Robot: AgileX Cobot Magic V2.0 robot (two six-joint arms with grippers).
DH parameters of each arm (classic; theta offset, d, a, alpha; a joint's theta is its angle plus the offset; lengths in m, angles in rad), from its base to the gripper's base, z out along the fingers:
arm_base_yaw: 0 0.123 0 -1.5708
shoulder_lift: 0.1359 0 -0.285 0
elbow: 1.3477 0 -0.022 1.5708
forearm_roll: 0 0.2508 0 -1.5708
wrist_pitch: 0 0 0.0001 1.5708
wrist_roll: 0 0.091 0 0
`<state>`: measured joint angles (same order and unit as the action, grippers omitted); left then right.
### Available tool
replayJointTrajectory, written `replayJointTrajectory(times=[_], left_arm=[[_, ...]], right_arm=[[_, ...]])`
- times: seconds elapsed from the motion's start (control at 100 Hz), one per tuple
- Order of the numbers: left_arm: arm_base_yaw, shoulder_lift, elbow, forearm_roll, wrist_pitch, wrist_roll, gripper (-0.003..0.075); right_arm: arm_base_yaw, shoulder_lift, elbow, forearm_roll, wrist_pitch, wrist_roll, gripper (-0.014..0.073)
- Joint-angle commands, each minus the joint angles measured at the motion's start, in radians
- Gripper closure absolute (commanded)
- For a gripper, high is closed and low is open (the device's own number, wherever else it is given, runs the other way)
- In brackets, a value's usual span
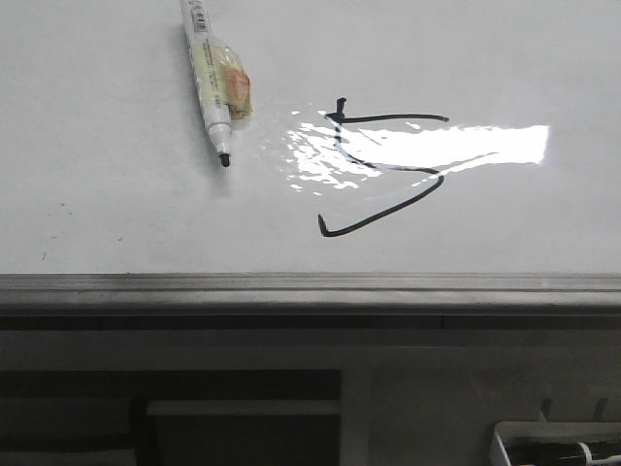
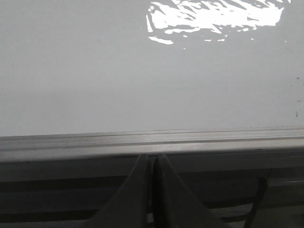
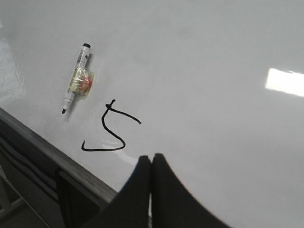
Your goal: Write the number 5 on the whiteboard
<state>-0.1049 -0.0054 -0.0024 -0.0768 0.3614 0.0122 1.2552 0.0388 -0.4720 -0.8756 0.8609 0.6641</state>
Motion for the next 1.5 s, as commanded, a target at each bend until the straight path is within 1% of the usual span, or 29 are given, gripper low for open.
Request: replayJointTrajectory(times=[0.0, 0.52, 0.58, 0.63, 0.67, 0.71, 0.77, 0.82, 0.92, 1.05, 1.1, 1.16, 1.24, 1.32, 1.39, 1.44, 1.49], left_arm=[[0.000, -0.028, -0.017, -0.016, -0.064, -0.012, 0.0741], [0.000, -0.028, -0.017, -0.016, -0.064, -0.012, 0.0741], [0.000, -0.028, -0.017, -0.016, -0.064, -0.012, 0.0741], [0.000, -0.028, -0.017, -0.016, -0.064, -0.012, 0.0741], [0.000, -0.028, -0.017, -0.016, -0.064, -0.012, 0.0741], [0.000, -0.028, -0.017, -0.016, -0.064, -0.012, 0.0741], [0.000, -0.028, -0.017, -0.016, -0.064, -0.012, 0.0741], [0.000, -0.028, -0.017, -0.016, -0.064, -0.012, 0.0741], [0.000, -0.028, -0.017, -0.016, -0.064, -0.012, 0.0741], [0.000, -0.028, -0.017, -0.016, -0.064, -0.012, 0.0741], [0.000, -0.028, -0.017, -0.016, -0.064, -0.012, 0.0741], [0.000, -0.028, -0.017, -0.016, -0.064, -0.012, 0.0741], [0.000, -0.028, -0.017, -0.016, -0.064, -0.012, 0.0741], [0.000, -0.028, -0.017, -0.016, -0.064, -0.012, 0.0741], [0.000, -0.028, -0.017, -0.016, -0.064, -0.012, 0.0741], [0.000, -0.028, -0.017, -0.016, -0.064, -0.012, 0.0741], [0.000, -0.028, -0.017, -0.016, -0.064, -0.012, 0.0741]], right_arm=[[-0.005, 0.017, -0.023, -0.053, -0.053, -0.002, 0.0656], [-0.005, 0.017, -0.012, -0.053, -0.045, -0.002, 0.0656], [-0.005, 0.017, 0.001, -0.099, 0.041, -0.002, 0.0656], [-0.005, 0.017, 0.026, -0.156, 0.077, 0.000, 0.0656], [-0.009, 0.017, 0.052, -0.214, 0.048, 0.019, 0.0656], [-0.023, 0.017, 0.083, -0.283, -0.015, 0.060, 0.0656], [-0.053, 0.017, 0.110, -0.331, -0.085, 0.133, 0.0656], [-0.094, 0.017, 0.121, -0.314, -0.127, 0.135, 0.0656], [-0.187, 0.017, 0.121, -0.198, -0.171, 0.121, 0.0657], [-0.343, 0.017, 0.121, -0.114, -0.229, 0.013, 0.0657], [-0.429, 0.017, 0.121, -0.062, -0.255, -0.039, 0.0657], [-0.523, 0.017, 0.125, 0.030, -0.279, -0.100, 0.0657], [-0.669, 0.017, 0.159, 0.143, -0.316, -0.119, 0.0657], [-0.802, 0.017, 0.229, 0.266, -0.363, -0.122, 0.0657], [-0.921, 0.017, 0.306, 0.368, -0.446, -0.127, 0.0657], [-1.001, 0.017, 0.369, 0.438, -0.539, -0.157, 0.0660], [-1.071, 0.017, 0.432, 0.489, -0.665, -0.190, 0.0662]])
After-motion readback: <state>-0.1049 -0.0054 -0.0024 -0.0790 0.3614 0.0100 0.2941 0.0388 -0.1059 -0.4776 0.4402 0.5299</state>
